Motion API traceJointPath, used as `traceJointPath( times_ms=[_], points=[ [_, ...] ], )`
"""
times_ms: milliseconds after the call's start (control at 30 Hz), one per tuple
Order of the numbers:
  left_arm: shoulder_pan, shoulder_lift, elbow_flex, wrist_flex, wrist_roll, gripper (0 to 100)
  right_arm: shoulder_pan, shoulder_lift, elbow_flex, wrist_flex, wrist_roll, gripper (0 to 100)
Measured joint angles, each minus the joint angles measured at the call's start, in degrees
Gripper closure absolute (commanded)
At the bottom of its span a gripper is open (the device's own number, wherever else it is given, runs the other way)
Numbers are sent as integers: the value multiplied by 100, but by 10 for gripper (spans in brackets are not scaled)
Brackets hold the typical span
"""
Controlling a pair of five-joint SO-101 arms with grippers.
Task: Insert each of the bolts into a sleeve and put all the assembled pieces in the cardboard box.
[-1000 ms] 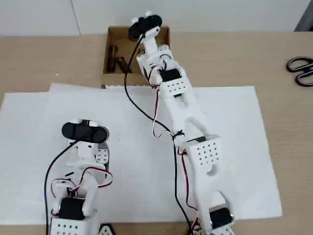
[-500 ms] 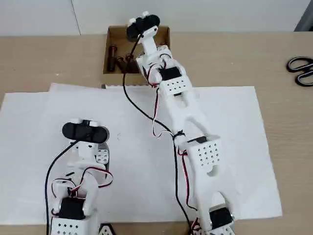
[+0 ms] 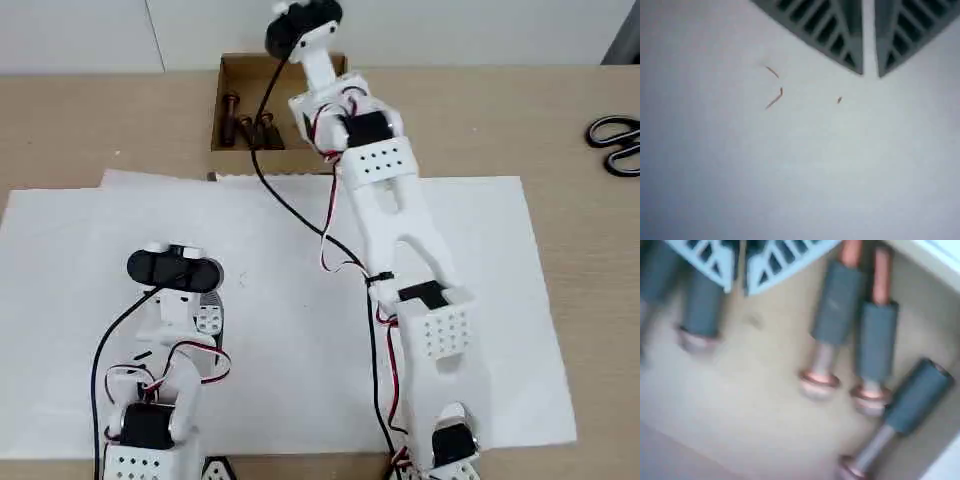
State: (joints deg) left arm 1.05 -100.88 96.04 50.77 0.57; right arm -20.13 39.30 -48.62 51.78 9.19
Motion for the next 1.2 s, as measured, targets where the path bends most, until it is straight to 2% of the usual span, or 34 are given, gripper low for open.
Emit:
traceJointPath(
  times_ms=[233, 400, 467, 667, 900, 1200],
  points=[
    [0, 0, 0, 0, 0, 994, 264, -1020, 0, 1319, 0, 996],
    [0, 0, 0, 0, 0, 994, 484, -1758, 0, 2400, -536, 996],
    [-176, 0, 0, 0, 18, 994, 615, -2031, 0, 2901, -826, 996],
    [-844, 0, 0, 0, 695, 994, 1090, -2778, -9, 4211, -1248, 996],
    [-941, 0, 0, 0, 756, 994, 1424, -3868, 167, 4413, -1284, 996],
    [-941, 0, 0, 0, 774, 994, 1424, -6233, 2629, 4431, -1266, 996]
  ],
)
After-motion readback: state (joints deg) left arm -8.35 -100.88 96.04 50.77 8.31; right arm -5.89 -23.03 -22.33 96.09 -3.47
